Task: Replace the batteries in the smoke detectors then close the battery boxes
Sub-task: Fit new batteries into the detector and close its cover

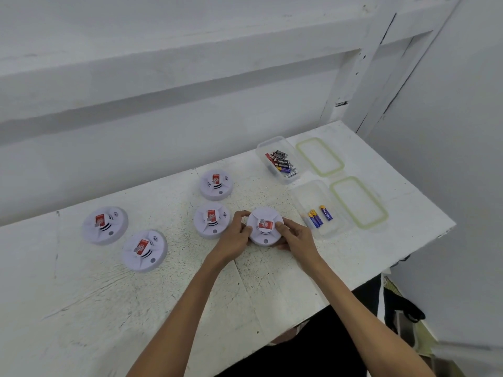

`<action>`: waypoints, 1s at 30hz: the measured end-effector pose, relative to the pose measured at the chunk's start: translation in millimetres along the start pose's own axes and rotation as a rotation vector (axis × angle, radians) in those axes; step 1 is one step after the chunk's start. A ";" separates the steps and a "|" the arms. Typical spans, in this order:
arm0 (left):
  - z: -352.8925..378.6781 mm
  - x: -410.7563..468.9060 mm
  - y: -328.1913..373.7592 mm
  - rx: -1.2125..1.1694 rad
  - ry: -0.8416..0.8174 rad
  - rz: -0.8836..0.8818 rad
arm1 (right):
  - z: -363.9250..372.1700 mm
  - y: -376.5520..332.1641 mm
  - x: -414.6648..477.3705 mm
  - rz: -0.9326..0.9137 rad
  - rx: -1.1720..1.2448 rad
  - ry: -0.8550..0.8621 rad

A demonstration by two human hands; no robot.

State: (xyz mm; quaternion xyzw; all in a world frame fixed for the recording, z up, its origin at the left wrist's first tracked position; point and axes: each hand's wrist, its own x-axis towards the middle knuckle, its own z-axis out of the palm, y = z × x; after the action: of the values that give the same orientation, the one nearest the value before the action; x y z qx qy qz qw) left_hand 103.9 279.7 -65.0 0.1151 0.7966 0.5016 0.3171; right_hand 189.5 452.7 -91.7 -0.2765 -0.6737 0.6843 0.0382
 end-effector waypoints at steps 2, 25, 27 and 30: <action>-0.3 -0.5 0.5 0.002 0.000 -0.002 | -0.1 0.5 0.5 0.002 0.000 -0.002; -1.3 -2.0 1.5 0.023 -0.005 0.013 | 0.0 -4.8 -3.1 0.000 0.017 -0.001; -1.1 -1.6 1.1 0.017 -0.004 0.012 | 0.3 -5.2 -3.5 0.000 0.017 -0.004; -1.0 -1.5 0.9 0.013 -0.003 0.012 | 0.3 -5.2 -3.6 0.003 0.023 -0.002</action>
State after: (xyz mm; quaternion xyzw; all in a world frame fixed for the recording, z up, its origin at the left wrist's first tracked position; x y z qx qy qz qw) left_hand 104.3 278.6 -63.4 0.1224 0.7987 0.4982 0.3145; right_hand 190.7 451.3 -85.6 -0.2764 -0.6655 0.6922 0.0394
